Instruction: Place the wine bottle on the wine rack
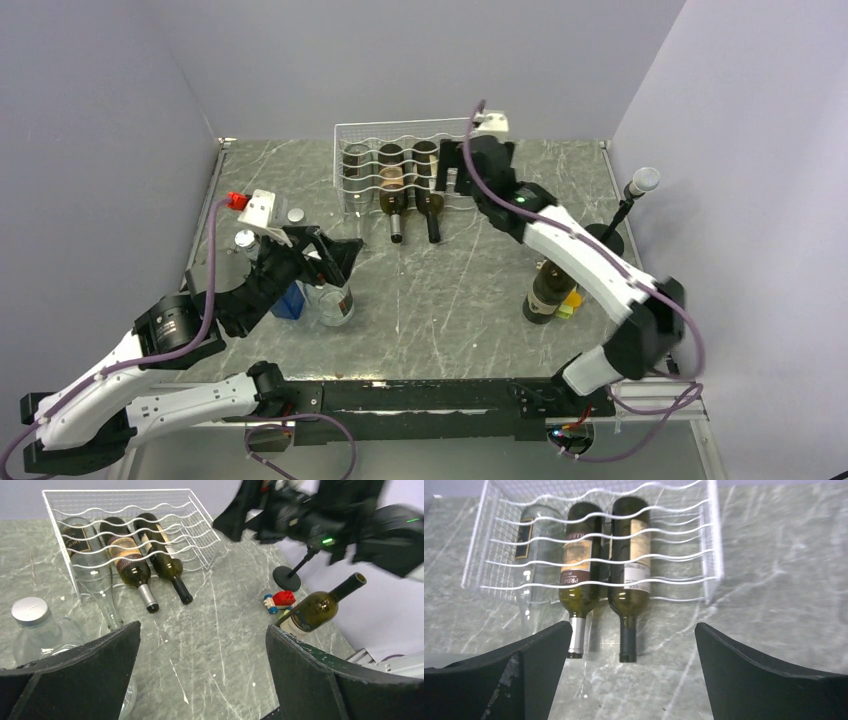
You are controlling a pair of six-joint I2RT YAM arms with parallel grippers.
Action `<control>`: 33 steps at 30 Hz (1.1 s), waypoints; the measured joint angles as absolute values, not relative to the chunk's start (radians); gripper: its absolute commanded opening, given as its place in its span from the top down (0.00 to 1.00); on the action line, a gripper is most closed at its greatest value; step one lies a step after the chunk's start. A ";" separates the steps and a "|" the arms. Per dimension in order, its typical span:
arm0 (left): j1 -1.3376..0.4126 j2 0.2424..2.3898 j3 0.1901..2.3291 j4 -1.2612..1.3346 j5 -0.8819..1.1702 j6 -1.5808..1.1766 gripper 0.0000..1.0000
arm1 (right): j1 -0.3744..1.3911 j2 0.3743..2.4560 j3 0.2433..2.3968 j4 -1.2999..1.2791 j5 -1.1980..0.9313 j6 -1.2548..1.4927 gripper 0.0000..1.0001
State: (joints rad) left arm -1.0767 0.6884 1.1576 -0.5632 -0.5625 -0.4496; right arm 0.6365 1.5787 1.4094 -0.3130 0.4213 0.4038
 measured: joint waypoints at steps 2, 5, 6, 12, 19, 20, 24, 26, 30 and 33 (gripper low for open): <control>-1.077 0.683 1.133 -0.543 -0.551 -0.448 0.01 | 0.641 1.472 1.411 -0.371 0.458 0.367 0.00; -1.077 0.682 1.101 -0.509 -0.530 -0.442 0.01 | 0.641 1.315 1.410 -0.461 0.529 0.325 0.00; -1.077 0.682 1.090 -0.496 -0.520 -0.438 0.01 | 0.641 1.262 1.409 -0.489 0.556 0.313 0.00; -1.077 0.700 1.077 -0.432 -0.469 -0.422 0.01 | 0.625 1.048 1.407 -0.675 0.738 0.276 0.00; -1.077 0.750 1.065 -0.371 -0.445 -0.430 0.01 | 0.542 0.952 1.264 -0.838 0.799 0.306 0.04; -1.077 0.755 1.059 -0.361 -0.440 -0.431 0.01 | 0.538 0.943 1.238 -0.859 0.794 0.313 0.06; -1.077 0.781 1.049 -0.335 -0.415 -0.432 0.01 | 0.529 0.917 1.183 -0.916 0.757 0.343 0.21; -1.077 0.793 1.047 -0.322 -0.404 -0.432 0.01 | 0.526 0.912 1.169 -0.941 0.746 0.367 0.28; -1.077 0.811 1.040 -0.293 -0.387 -0.434 0.01 | 0.524 0.896 1.139 -0.965 0.712 0.405 0.34; -1.077 0.825 1.031 -0.287 -0.378 -0.436 0.01 | 0.524 0.884 1.129 -0.987 0.694 0.426 0.44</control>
